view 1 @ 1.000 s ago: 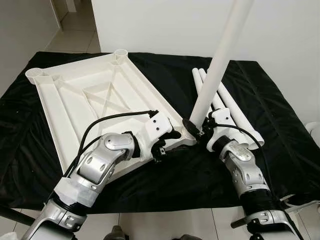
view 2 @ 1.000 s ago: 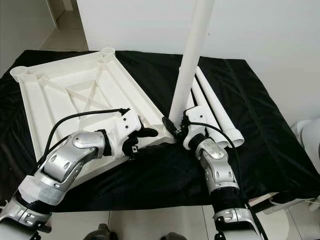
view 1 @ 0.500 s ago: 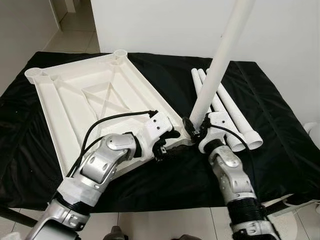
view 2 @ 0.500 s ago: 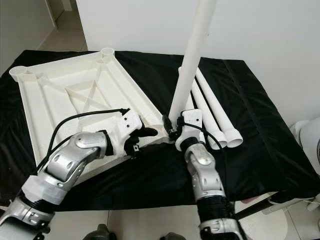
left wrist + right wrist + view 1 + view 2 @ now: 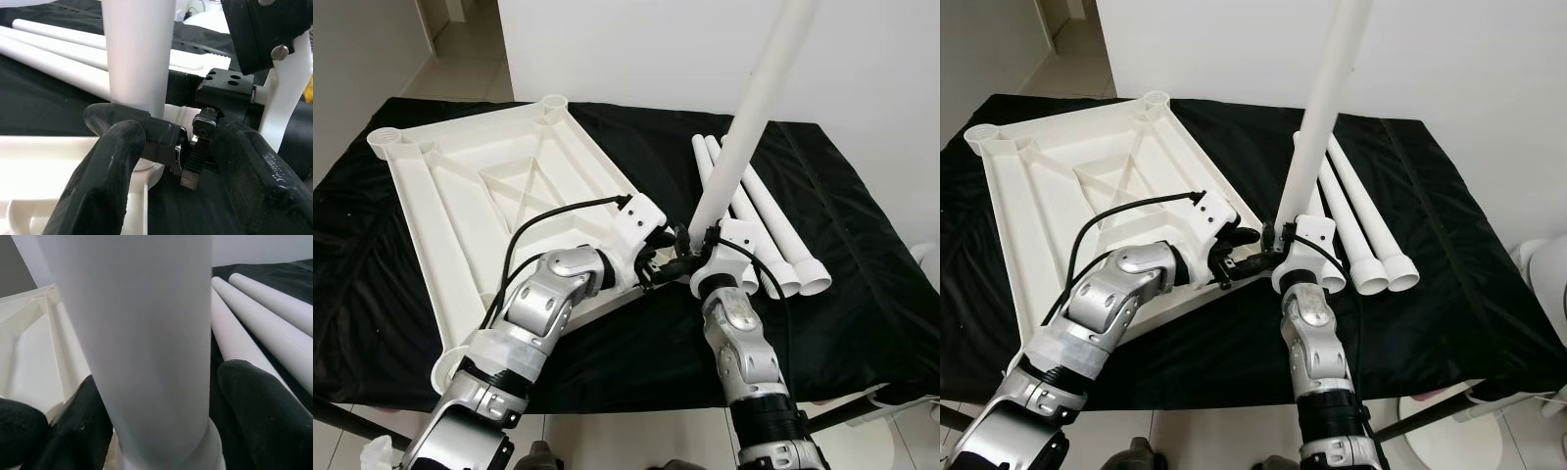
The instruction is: Building children table
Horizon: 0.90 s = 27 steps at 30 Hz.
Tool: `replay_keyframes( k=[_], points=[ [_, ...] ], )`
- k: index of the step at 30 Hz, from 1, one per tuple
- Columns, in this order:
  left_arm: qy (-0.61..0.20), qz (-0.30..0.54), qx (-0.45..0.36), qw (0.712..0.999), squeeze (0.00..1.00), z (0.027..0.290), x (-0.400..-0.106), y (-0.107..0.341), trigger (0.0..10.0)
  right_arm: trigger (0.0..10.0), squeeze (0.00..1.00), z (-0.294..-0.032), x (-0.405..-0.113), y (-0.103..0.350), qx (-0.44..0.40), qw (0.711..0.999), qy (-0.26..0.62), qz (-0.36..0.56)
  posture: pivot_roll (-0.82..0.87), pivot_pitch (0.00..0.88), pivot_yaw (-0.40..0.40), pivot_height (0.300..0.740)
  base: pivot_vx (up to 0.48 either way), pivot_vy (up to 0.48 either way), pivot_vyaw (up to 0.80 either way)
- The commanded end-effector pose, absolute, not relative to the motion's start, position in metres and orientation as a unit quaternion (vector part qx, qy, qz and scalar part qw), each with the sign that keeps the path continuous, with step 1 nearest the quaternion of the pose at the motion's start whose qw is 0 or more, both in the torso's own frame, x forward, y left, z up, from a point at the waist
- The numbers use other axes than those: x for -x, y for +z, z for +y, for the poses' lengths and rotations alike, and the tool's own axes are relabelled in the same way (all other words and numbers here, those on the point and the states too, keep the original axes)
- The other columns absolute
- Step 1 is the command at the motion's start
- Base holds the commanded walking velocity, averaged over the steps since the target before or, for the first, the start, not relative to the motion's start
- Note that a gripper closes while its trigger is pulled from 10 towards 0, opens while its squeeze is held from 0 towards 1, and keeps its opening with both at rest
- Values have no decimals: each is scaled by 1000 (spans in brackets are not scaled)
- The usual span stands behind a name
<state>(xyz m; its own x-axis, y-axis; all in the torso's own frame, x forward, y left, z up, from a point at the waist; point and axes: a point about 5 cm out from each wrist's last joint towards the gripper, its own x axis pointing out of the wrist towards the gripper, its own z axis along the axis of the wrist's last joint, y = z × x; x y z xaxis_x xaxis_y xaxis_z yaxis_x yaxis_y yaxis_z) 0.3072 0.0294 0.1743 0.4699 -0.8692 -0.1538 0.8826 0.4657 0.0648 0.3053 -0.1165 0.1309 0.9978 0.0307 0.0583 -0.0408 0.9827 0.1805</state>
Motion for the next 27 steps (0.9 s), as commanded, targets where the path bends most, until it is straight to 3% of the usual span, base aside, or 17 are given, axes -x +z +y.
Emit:
replay_keyframes(
  k=[1, 4, 5, 6, 7, 8, 11, 12, 15, 19, 27],
  points=[
    [-394, 45, -74, 915, 0, 54, -327, 179, 10000, 10000, 1000, -126, -297, 127, -98, 995, 4, -28, 25, 0, -37, 740, 0, 0, 0],
    [-401, 41, -75, 912, 0, 54, -326, 179, 10000, 10000, 1000, -130, -293, 128, -90, 995, -3, -36, 21, 0, -33, 740, 0, 0, 0],
    [-411, 41, -74, 908, 0, 54, -324, 179, 10000, 10000, 933, -132, -292, 129, -93, 995, -5, -42, 20, 0, -33, 740, 0, 0, 0],
    [-423, 43, -70, 902, 0, 53, -323, 178, 10000, 10000, 357, -133, -291, 129, -96, 994, -4, -46, 20, 0, -33, 740, 0, 0, 0],
    [-423, 43, -70, 902, 0, 53, -323, 178, 10000, 10000, 357, -133, -291, 129, -96, 994, -4, -46, 20, 0, -33, 740, 0, 0, 0],
    [-433, 42, -64, 898, 0, 52, -321, 178, 10000, 10000, 0, -133, -291, 130, -99, 994, -4, -47, 20, 0, -32, 740, 0, 0, 0],
    [-467, 33, -70, 881, 0, 51, -314, 179, 10000, 10000, 0, -131, -288, 130, -123, 991, 4, -57, 19, 0, -28, 740, 0, 0, 0],
    [-497, 32, -79, 863, 0, 51, -307, 177, 10000, 10000, 0, -130, -285, 130, -135, 989, 7, -67, 19, 0, -28, 740, 0, 0, 0],
    [-508, 29, -80, 857, 0, 52, -304, 178, 10000, 10000, 0, -130, -283, 131, -148, 986, 6, -73, 19, 0, -29, 740, 0, 0, 0],
    [-569, 22, -89, 817, 0, 57, -289, 178, 10000, 10000, 0, -133, -274, 131, -178, 980, 14, -85, 18, 0, -27, 740, 0, 0, 0],
    [-603, 33, -108, 790, 0, 62, -279, 174, 10000, 10000, 0, -134, -267, 125, -157, 984, 49, -73, 17, 0, -24, 740, 0, 0, 0]
  ],
)
